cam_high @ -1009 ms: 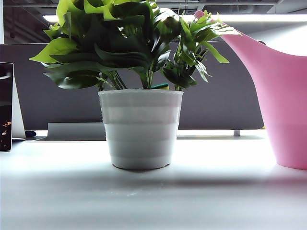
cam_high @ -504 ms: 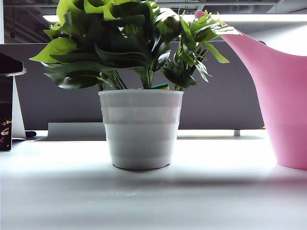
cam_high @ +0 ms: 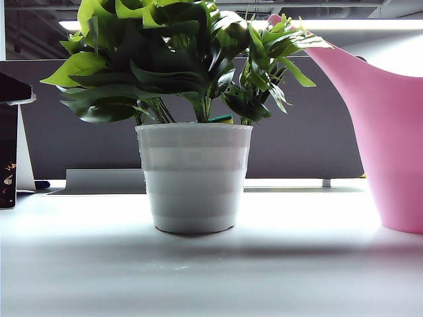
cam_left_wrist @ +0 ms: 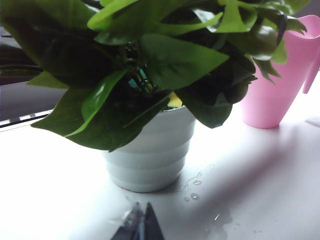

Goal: Pick up the watering can from the table, water the potted plant, and put the can back.

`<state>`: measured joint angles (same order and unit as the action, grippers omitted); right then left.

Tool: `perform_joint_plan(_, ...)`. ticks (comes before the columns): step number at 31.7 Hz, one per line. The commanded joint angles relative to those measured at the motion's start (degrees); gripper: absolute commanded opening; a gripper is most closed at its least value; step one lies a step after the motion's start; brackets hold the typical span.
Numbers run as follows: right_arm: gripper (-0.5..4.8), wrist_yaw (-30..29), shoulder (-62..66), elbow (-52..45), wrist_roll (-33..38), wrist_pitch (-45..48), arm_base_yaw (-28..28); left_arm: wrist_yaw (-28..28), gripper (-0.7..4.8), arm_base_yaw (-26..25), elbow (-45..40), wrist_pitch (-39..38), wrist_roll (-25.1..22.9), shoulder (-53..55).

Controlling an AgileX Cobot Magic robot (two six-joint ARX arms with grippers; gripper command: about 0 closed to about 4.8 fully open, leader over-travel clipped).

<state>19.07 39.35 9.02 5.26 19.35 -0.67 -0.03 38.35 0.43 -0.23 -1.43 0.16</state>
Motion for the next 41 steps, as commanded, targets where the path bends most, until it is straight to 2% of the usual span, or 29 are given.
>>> perform_joint_plan(1, 2.74, -0.1, 3.7, 0.2, 0.1, 5.2, -2.9, 0.1, -0.05, 0.0, 0.0, 0.5, 0.2, 0.1)
perform_joint_plan(3, 2.74, -1.9, 5.7, 0.2, 0.1, 6.7, -4.9, 0.1, -0.05, 0.0, 0.0, 0.5, 0.2, 0.1)
perform_joint_plan(9, 2.74, -18.2, 12.2, 0.2, 0.3, 12.2, -13.1, 0.1, -0.05, 0.0, 0.0, 0.5, 0.2, 0.1)
perform_joint_plan(15, 2.74, -24.0, 17.7, 0.4, 0.3, 17.7, -16.3, 0.1, -0.05, 0.0, 0.0, 0.5, 0.2, 0.1)
perform_joint_plan(20, 2.74, -26.9, 22.4, 0.5, 0.3, 23.0, -16.3, 0.1, -0.05, 0.0, 0.0, 0.5, 0.2, 0.1)
perform_joint_plan(31, 2.7, -27.0, 34.8, 1.0, 0.3, 38.0, -16.4, 0.1, -0.05, 0.1, 0.0, 0.5, 0.2, 0.1)
perform_joint_plan(41, 2.69, -28.5, 45.5, 5.6, 0.7, 45.2, -16.3, 0.1, -0.05, 0.1, 0.0, 0.5, 0.2, 0.1)
